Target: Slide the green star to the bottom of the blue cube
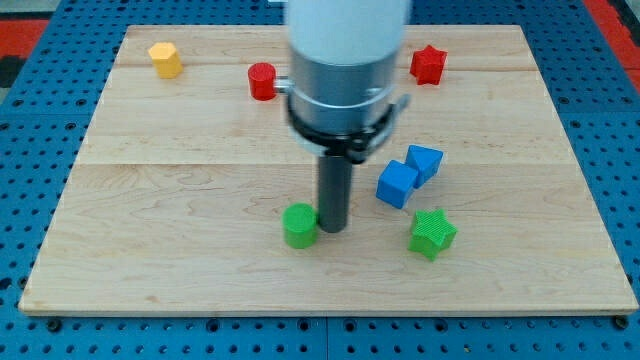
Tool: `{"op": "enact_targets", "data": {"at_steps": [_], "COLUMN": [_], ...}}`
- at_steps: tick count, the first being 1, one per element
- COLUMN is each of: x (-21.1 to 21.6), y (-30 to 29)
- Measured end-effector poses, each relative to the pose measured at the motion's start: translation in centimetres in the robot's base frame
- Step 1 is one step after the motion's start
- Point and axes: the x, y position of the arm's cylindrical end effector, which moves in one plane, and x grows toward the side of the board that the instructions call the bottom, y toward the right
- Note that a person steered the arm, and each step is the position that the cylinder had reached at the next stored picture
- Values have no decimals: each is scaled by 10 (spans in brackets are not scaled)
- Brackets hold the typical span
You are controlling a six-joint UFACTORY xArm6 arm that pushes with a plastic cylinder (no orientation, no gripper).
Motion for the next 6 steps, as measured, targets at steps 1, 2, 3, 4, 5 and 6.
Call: {"op": "enact_targets", "data": {"at_steps": [1, 2, 3, 4, 5, 6], "x": [11, 74, 89, 73, 73, 73], "y": [-18, 67, 165, 229, 237, 242]}}
